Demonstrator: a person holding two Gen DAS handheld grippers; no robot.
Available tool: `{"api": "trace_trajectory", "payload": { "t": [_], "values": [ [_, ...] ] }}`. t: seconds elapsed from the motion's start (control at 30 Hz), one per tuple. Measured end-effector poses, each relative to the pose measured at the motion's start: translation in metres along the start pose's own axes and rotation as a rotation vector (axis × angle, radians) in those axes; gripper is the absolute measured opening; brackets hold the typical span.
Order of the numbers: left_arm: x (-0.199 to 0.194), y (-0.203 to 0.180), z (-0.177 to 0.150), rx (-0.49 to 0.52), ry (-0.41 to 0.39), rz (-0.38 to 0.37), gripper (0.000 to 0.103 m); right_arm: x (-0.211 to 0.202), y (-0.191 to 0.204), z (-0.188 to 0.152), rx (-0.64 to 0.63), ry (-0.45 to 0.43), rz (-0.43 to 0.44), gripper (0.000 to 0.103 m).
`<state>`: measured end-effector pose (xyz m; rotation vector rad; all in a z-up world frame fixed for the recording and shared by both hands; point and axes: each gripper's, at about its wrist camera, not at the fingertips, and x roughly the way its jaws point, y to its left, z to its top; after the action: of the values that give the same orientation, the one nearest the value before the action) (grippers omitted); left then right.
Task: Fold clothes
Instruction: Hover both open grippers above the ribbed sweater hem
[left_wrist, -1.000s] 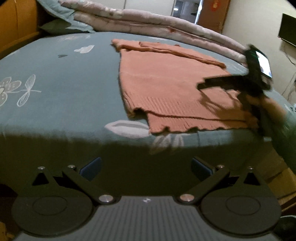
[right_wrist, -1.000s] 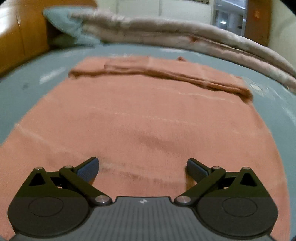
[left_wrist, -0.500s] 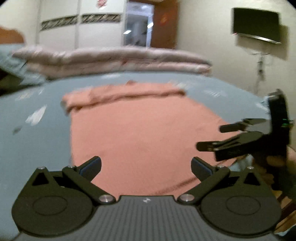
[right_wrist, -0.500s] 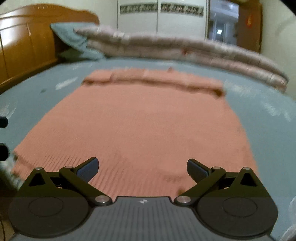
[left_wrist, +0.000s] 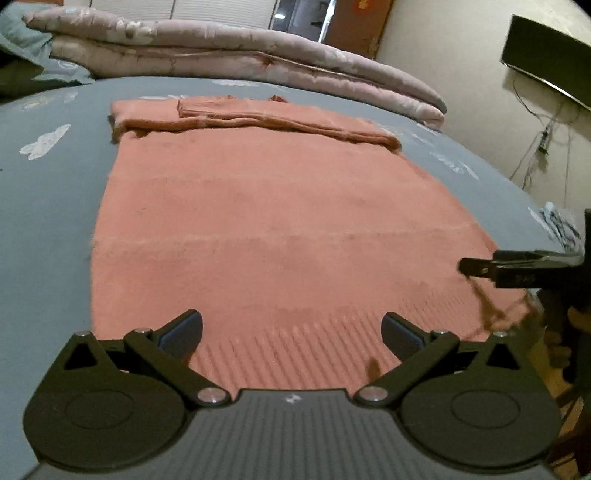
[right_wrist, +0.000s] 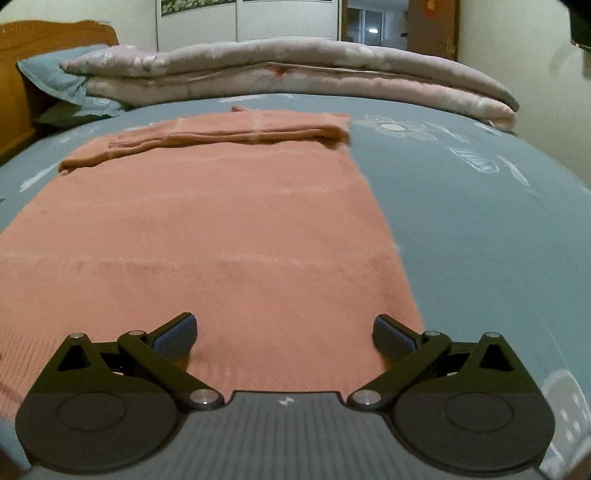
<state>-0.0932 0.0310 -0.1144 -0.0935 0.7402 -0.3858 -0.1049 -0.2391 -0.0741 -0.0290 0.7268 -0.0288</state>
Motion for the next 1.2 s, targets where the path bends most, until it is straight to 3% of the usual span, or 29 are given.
{"api": "trace_trajectory", "payload": {
  "t": [0.13, 0.33, 0.43, 0.53, 0.63, 0.87, 1.0, 1.07, 1.2],
  "values": [
    [-0.012, -0.003, -0.003, -0.008, -0.02, 0.007, 0.102, -0.014, -0.009, -0.001, 0.038, -0.023, 0.025, 0.103],
    [-0.025, -0.008, 0.001, -0.028, -0.056, 0.017, 0.102, 0.015, -0.01, 0.063, 0.063, -0.163, 0.104, 0.103],
    [-0.028, -0.012, 0.005, 0.002, -0.065, 0.029, 0.102, 0.051, -0.025, 0.095, 0.134, -0.15, 0.175, 0.103],
    [-0.028, -0.011, 0.009, 0.01, -0.061, 0.05, 0.102, 0.088, -0.036, 0.107, 0.21, -0.068, 0.217, 0.103],
    [-0.025, -0.008, 0.013, 0.002, -0.05, 0.06, 0.102, 0.093, -0.048, 0.096, 0.27, -0.062, 0.242, 0.103],
    [-0.008, -0.006, 0.023, 0.005, -0.049, 0.025, 0.102, 0.053, -0.067, 0.055, 0.296, -0.075, 0.247, 0.103],
    [0.005, -0.009, 0.022, 0.022, -0.027, 0.008, 0.102, 0.039, -0.053, 0.04, 0.249, -0.062, 0.195, 0.103],
    [0.014, -0.004, 0.018, -0.009, 0.03, 0.034, 0.102, 0.035, -0.043, 0.037, 0.217, -0.052, 0.16, 0.103],
    [0.003, 0.002, 0.007, -0.054, 0.009, 0.018, 0.102, 0.028, -0.026, 0.029, 0.166, -0.042, 0.104, 0.103]
  ]
}}
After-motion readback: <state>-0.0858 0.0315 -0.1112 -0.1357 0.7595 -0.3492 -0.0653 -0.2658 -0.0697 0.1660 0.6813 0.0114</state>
